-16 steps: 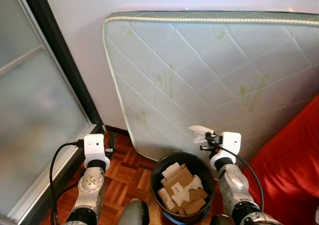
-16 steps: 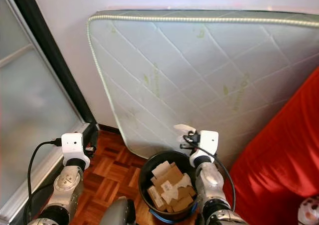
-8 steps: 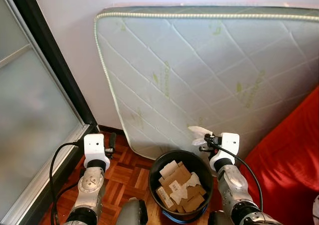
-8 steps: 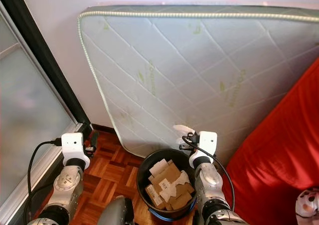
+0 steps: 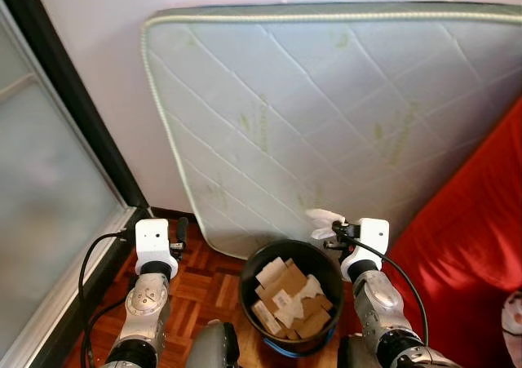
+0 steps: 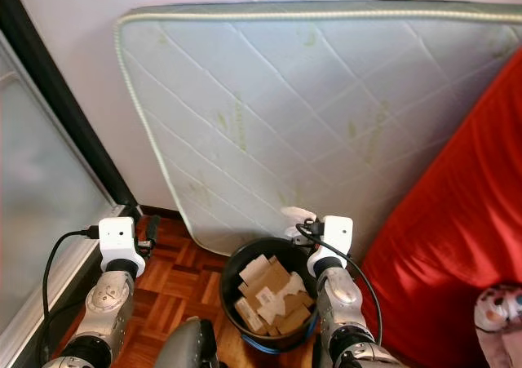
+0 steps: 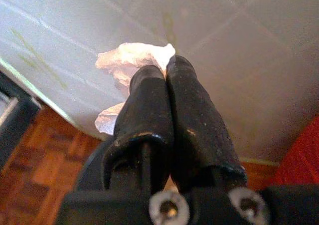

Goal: Clean up the room

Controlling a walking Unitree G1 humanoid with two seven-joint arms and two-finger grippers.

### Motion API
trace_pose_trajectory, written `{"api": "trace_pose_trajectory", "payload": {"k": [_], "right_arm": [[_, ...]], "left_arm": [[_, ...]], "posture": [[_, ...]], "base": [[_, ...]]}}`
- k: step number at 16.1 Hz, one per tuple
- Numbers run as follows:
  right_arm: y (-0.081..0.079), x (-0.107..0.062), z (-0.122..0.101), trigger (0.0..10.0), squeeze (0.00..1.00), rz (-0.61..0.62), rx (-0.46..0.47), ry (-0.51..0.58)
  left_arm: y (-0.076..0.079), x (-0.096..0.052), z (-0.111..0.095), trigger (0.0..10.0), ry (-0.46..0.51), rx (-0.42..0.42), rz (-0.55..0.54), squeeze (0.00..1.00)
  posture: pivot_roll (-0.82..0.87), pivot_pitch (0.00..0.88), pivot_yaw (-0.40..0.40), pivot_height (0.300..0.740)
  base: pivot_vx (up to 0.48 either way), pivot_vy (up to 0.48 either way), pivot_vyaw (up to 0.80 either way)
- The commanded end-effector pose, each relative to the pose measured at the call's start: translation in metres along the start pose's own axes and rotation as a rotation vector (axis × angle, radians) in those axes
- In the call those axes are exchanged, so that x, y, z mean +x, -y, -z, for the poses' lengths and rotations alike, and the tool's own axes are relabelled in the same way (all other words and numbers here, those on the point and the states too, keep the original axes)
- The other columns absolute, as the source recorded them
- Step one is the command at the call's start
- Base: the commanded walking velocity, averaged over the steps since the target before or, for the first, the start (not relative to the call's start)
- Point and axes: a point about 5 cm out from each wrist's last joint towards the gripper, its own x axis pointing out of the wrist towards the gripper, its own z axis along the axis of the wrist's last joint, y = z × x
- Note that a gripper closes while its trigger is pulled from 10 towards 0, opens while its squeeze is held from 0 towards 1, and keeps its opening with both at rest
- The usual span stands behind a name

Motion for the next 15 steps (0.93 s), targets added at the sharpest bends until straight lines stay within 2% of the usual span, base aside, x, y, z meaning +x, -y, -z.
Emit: {"api": "trace_pose_trajectory", "payload": {"k": [1, 2, 11, 15], "right_arm": [[-0.003, 0.003, -0.001, 10.0, 0.0, -0.012, -0.005, -0.017], [-0.003, 0.002, -0.002, 10.0, 0.0, -0.023, -0.011, 0.0], [-0.013, 0.005, -0.001, 10.0, 0.0, -0.087, -0.027, -0.029], [-0.026, 0.009, -0.001, 10.0, 0.0, -0.133, -0.036, -0.07]], "left_arm": [[-0.006, -0.001, 0.001, 10.0, 0.001, 0.008, -0.012, 0.0], [-0.007, -0.002, 0.0, 10.0, 0.005, 0.008, -0.017, 0.0], [-0.009, -0.018, -0.001, 10.0, 0.063, 0.006, -0.037, 0.0], [-0.01, -0.027, -0.012, 10.0, 0.113, 0.001, -0.053, 0.0]], "posture": [[-0.06, 0.092, 0.075, 0.591], [-0.05, 0.104, 0.066, 0.576], [0.03, 0.167, -0.006, 0.576], [0.07, 0.199, -0.023, 0.576]], "base": [[0.0, 0.0, 0.0], [0.0, 0.0, 0.0], [0.0, 0.0, 0.0], [0.0, 0.0, 0.0]]}}
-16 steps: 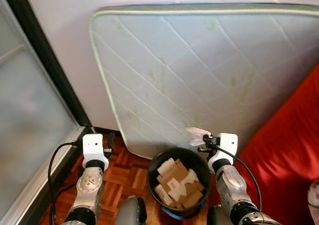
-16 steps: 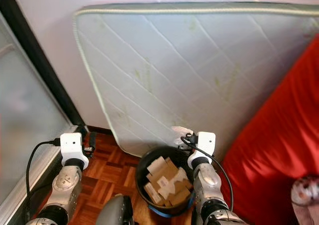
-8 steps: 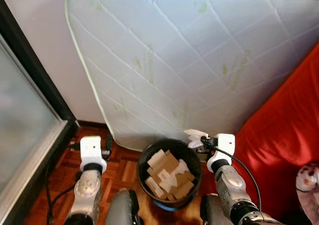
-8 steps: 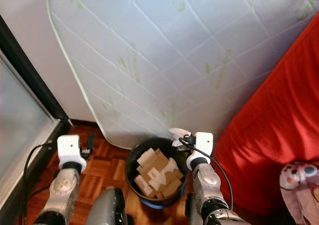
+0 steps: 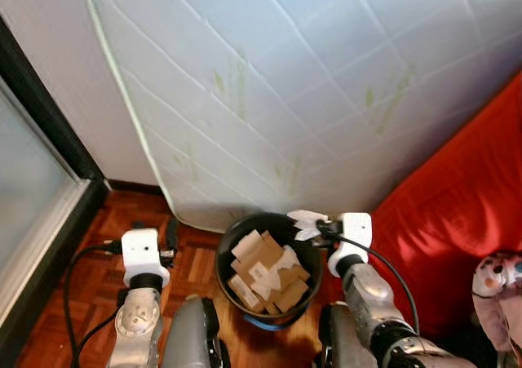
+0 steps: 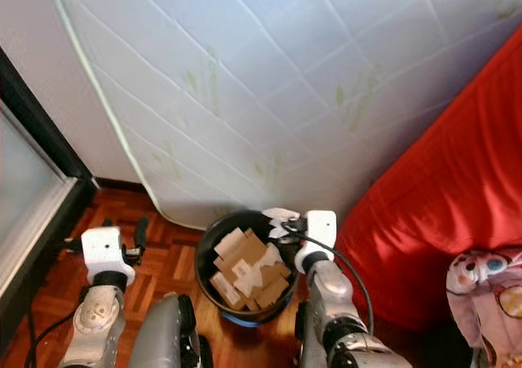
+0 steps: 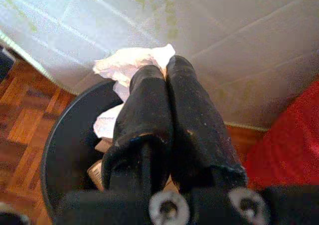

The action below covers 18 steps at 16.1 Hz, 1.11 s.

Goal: Clean up the room

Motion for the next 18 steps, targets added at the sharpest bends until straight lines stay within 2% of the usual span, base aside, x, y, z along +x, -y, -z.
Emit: {"api": "trace_pose_trajectory", "payload": {"k": [1, 5, 6, 8, 12, 13, 14, 15, 18], "right_arm": [[-0.007, 0.004, 0.0, 10.0, 0.0, -0.021, -0.009, -0.04], [-0.019, 0.019, -0.022, 10.0, 0.0, -0.039, 0.007, -0.043], [-0.023, 0.022, -0.026, 10.0, 0.0, -0.05, -0.023, -0.065], [-0.031, 0.029, -0.038, 10.0, 0.0, -0.077, -0.054, -0.071], [-0.043, 0.035, -0.048, 10.0, 0.0, -0.124, -0.123, -0.083], [-0.045, 0.037, -0.052, 10.0, 0.32, -0.132, -0.127, -0.077], [-0.046, 0.037, -0.053, 10.0, 1.0, -0.136, -0.127, -0.073], [-0.048, 0.037, -0.053, 10.0, 1.0, -0.145, -0.157, -0.077], [-0.048, 0.036, -0.05, 10.0, 1.0, -0.157, -0.169, -0.088]], "left_arm": [[-0.001, 0.0, -0.009, 10.0, 0.027, -0.004, -0.013, 0.0], [-0.004, 0.001, -0.037, 10.0, 0.119, 0.017, 0.001, 0.0], [-0.006, 0.001, -0.04, 10.0, 0.125, 0.018, -0.003, 0.0], [-0.006, -0.008, -0.047, 10.0, 0.122, 0.017, -0.01, 0.0], [-0.005, -0.018, -0.053, 10.0, 0.091, 0.023, -0.014, 0.0], [-0.005, -0.02, -0.052, 10.0, 0.087, 0.023, -0.016, 0.0], [-0.005, -0.022, -0.053, 10.0, 0.083, 0.024, -0.017, 0.0], [-0.005, -0.025, -0.053, 10.0, 0.071, 0.025, -0.019, 0.0], [-0.004, -0.026, -0.054, 10.0, 0.055, 0.024, -0.021, 0.0]], "posture": [[0.09, 0.221, -0.027, 0.576], [0.15, 0.283, -0.033, 0.576], [0.15, 0.283, -0.033, 0.576], [0.17, 0.314, -0.037, 0.576], [0.19, 0.34, -0.042, 0.576], [0.19, 0.346, -0.044, 0.576], [0.2, 0.352, -0.046, 0.576], [0.2, 0.359, -0.048, 0.576], [0.2, 0.363, -0.049, 0.576]], "base": [[0.0, 0.0, 0.0], [0.0, 0.0, 0.0], [0.0, 0.0, 0.0], [0.0, 0.0, 0.0], [0.0, 0.0, 0.0], [0.0, 0.0, 0.0], [0.0, 0.0, 0.0], [0.0, 0.0, 0.0], [0.0, 0.0, 0.0]]}}
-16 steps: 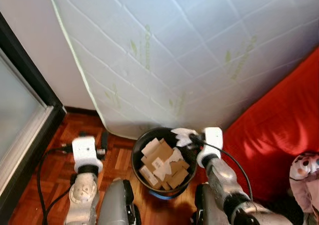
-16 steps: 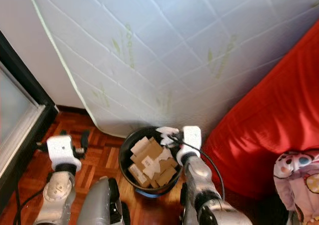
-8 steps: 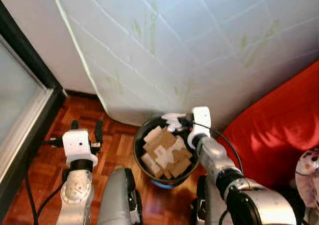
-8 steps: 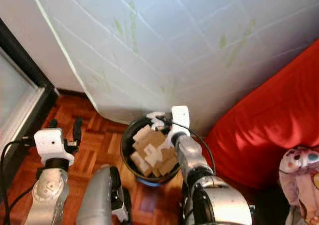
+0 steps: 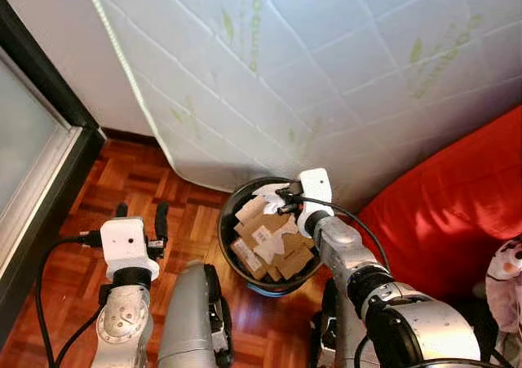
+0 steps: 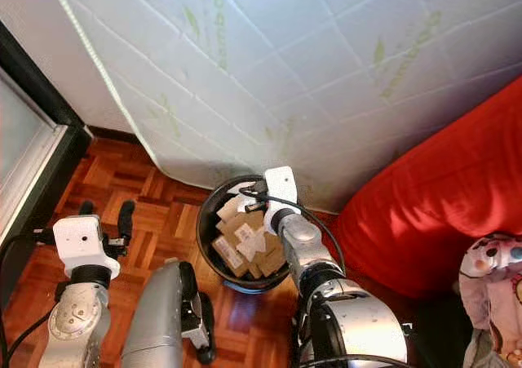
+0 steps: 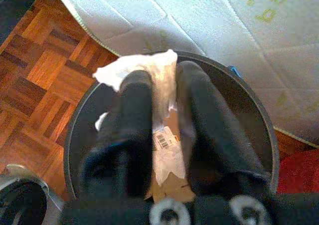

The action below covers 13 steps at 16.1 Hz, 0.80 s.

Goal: Clean up the room

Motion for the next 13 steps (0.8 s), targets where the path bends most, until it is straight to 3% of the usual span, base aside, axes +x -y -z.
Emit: {"api": "trace_pose_trajectory", "payload": {"k": [1, 10, 11, 13], "right_arm": [[0.0, -0.002, 0.011, 10.0, 1.0, -0.009, 0.0, -0.042], [0.002, -0.002, 0.004, 10.0, 1.0, -0.028, -0.007, -0.027], [0.01, -0.003, 0.003, 10.0, 0.0, 0.01, 0.015, 0.001], [0.034, -0.013, 0.011, 10.0, 0.0, 0.125, 0.115, 0.028]], "left_arm": [[0.001, -0.005, 0.004, 10.0, -0.029, 0.013, 0.0, 0.0], [0.0, 0.0, 0.001, 10.0, -0.046, 0.016, 0.003, 0.0], [0.0, 0.0, 0.003, 10.0, -0.051, 0.016, 0.002, 0.0], [0.0, 0.0, 0.008, 10.0, -0.071, 0.015, 0.01, 0.0]], "posture": [[0.2, 0.361, -0.048, 0.576], [0.19, 0.349, -0.042, 0.576], [0.18, 0.343, -0.039, 0.576], [0.16, 0.334, -0.034, 0.576]], "base": [[0.0, 0.0, 0.0], [0.0, 0.0, 0.0], [0.0, 0.0, 0.0], [0.0, 0.0, 0.0]]}}
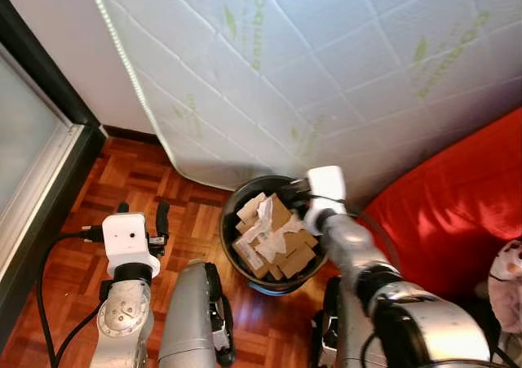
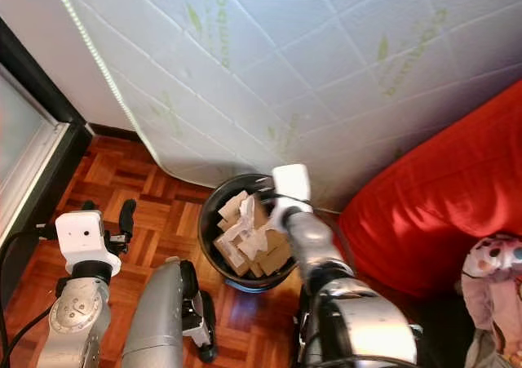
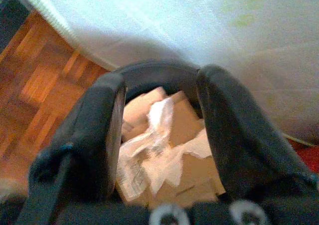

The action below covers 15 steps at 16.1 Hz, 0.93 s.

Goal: Clean up the room

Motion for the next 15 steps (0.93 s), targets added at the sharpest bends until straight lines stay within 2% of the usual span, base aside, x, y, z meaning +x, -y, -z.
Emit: {"api": "trace_pose_trajectory", "payload": {"k": [1, 4, 5, 7, 8, 11, 15], "right_arm": [[0.022, -0.011, 0.018, 10.0, 0.0, 0.097, 0.078, -0.016], [0.061, -0.037, 0.045, 10.0, 0.0, 0.256, 0.192, -0.009], [0.088, -0.068, 0.08, 10.0, 0.0, 0.383, 0.234, -0.064], [0.104, -0.097, 0.11, 10.0, 0.0, 0.478, 0.282, -0.122], [0.108, -0.109, 0.122, 10.0, 0.0, 0.519, 0.291, -0.148], [0.105, -0.125, 0.143, 10.0, 0.0, 0.56, 0.317, -0.207], [0.086, -0.117, 0.151, 10.0, 0.0, 0.522, 0.339, -0.273]], "left_arm": [[0.0, -0.004, 0.012, 10.0, -0.057, 0.01, 0.012, 0.0], [-0.005, -0.004, 0.032, 10.0, -0.129, 0.018, 0.029, 0.0], [-0.008, -0.01, 0.053, 10.0, -0.217, 0.027, 0.05, 0.0], [-0.01, -0.017, 0.072, 10.0, -0.293, 0.032, 0.056, 0.0], [-0.012, -0.019, 0.082, 10.0, -0.332, 0.029, 0.057, 0.0], [-0.009, -0.02, 0.102, 10.0, -0.413, 0.044, 0.101, 0.0], [-0.004, -0.012, 0.121, 10.0, -0.505, 0.038, 0.118, 0.0]], "posture": [[0.15, 0.329, -0.031, 0.576], [0.1, 0.301, -0.018, 0.581], [0.08, 0.286, -0.008, 0.596], [0.06, 0.265, 0.011, 0.621], [0.04, 0.253, 0.023, 0.636], [0.01, 0.211, 0.054, 0.671], [-0.02, 0.132, 0.079, 0.716]], "base": [[0.0, 0.0, 0.0], [0.0, 0.0, 0.0], [0.0, 0.0, 0.0], [0.0, 0.0, 0.0], [0.0, 0.0, 0.0], [0.0, 0.0, 0.0], [0.0, 0.0, 0.0]]}}
